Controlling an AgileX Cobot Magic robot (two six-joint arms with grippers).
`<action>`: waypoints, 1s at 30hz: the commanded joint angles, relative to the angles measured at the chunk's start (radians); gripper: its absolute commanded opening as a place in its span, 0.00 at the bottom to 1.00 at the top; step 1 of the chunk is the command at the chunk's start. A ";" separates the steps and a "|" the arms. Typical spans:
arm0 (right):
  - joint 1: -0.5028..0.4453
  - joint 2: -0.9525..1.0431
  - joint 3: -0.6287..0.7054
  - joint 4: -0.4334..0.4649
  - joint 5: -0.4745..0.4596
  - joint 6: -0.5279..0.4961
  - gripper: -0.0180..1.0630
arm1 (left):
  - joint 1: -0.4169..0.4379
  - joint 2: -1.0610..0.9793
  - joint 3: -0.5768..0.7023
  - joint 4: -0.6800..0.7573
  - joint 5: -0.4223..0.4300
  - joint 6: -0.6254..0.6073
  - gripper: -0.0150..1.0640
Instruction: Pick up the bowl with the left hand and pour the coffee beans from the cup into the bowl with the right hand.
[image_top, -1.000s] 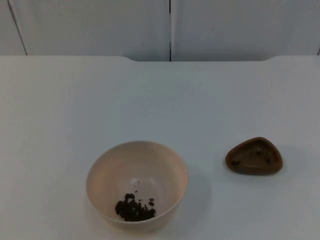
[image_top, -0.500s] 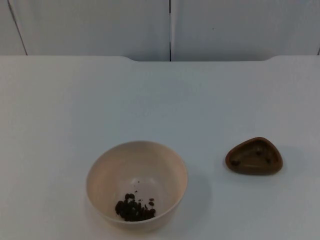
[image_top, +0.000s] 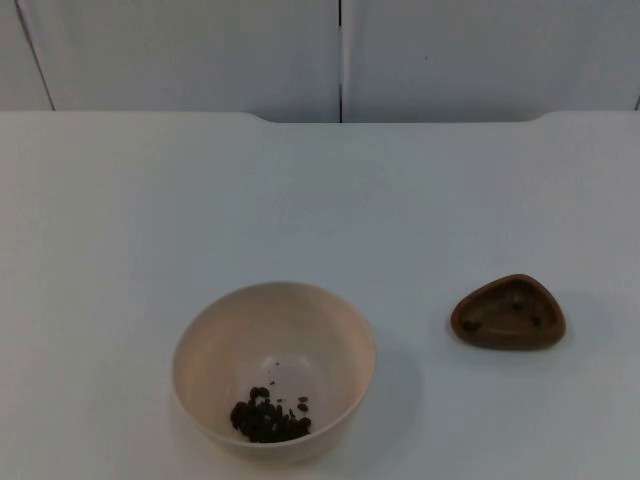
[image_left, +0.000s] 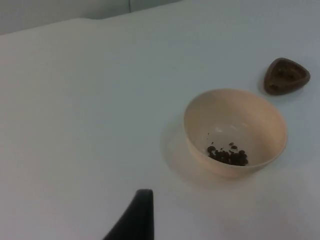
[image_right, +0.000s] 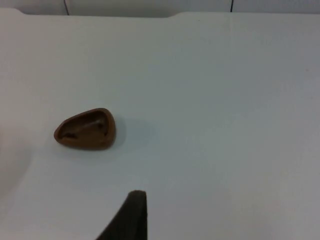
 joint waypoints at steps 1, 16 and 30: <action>-0.008 -0.003 0.002 0.001 -0.011 0.000 0.99 | 0.015 -0.005 0.005 0.000 0.001 -0.002 0.97; -0.008 -0.003 0.002 0.001 -0.011 0.000 0.99 | 0.223 -0.005 0.005 0.000 0.001 -0.002 0.97; -0.008 -0.003 0.002 0.001 -0.011 0.000 0.99 | 0.446 -0.005 0.005 0.000 0.001 -0.002 0.97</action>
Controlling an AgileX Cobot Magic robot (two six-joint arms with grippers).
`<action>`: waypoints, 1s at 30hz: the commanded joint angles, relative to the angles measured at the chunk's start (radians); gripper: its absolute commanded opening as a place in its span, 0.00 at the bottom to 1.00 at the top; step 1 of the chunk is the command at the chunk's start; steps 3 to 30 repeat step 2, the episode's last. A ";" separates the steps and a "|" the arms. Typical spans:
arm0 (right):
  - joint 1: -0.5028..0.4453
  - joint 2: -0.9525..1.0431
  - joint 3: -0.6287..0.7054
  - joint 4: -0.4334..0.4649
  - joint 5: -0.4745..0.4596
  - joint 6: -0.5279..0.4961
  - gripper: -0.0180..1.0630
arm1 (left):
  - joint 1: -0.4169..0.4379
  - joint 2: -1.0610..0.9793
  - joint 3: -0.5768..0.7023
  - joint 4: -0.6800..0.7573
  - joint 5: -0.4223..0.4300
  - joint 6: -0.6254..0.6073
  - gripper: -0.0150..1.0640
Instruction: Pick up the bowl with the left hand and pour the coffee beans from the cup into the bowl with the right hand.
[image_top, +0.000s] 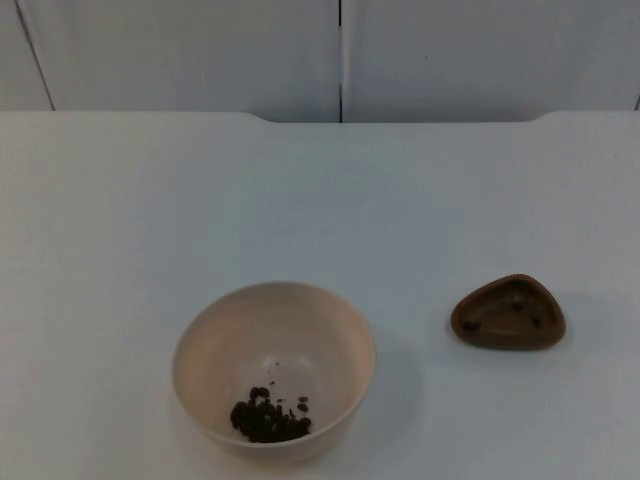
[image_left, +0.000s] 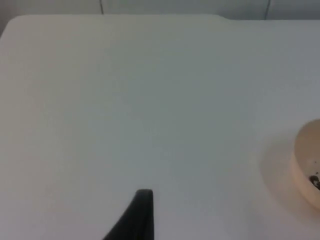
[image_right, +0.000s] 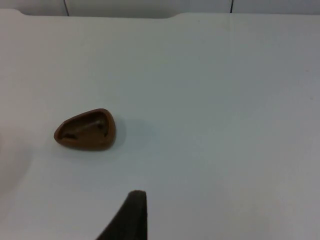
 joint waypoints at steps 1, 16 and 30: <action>-0.008 -0.003 0.002 0.001 -0.010 0.000 0.99 | 0.031 -0.005 0.005 0.000 0.001 -0.002 0.97; -0.008 -0.003 0.002 0.001 -0.010 0.000 0.99 | 0.043 -0.005 0.005 0.000 0.001 -0.002 0.97; -0.008 -0.003 0.002 0.001 -0.010 0.000 0.99 | 0.043 -0.005 0.005 0.000 0.001 -0.002 0.97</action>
